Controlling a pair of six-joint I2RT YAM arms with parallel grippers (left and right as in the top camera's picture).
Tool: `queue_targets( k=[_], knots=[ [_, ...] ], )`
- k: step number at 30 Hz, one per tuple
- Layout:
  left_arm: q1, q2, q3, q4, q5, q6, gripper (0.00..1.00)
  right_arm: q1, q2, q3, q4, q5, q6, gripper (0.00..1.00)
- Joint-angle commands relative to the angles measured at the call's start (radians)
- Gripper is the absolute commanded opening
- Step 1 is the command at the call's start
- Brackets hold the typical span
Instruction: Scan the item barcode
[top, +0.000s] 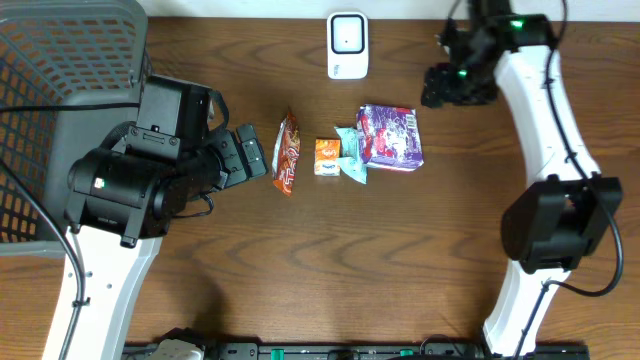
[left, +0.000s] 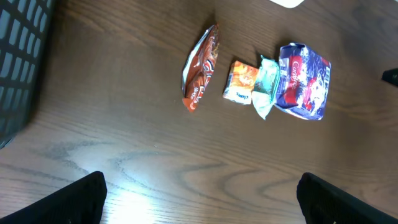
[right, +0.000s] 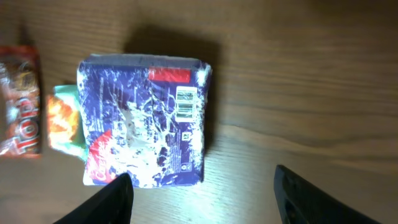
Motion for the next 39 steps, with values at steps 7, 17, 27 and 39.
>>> queue_targets(
  k=[7,17,27,39],
  knots=[
    [0.001,-0.005,0.006,0.000,-0.006,-0.002,0.98,-0.088,0.049,-0.302,0.150,-0.445,-0.109,0.59],
    [0.001,-0.005,0.006,0.000,-0.006,-0.002,0.98,0.215,-0.057,-0.132,0.121,0.320,0.171,0.79],
    [0.001,-0.005,0.006,0.000,-0.006,-0.002,0.98,0.493,-0.018,-0.170,0.183,0.700,0.276,0.75],
    [0.001,-0.005,0.006,0.000,-0.006,-0.002,0.98,0.527,0.057,-0.325,0.268,0.792,0.363,0.67]
  ],
)
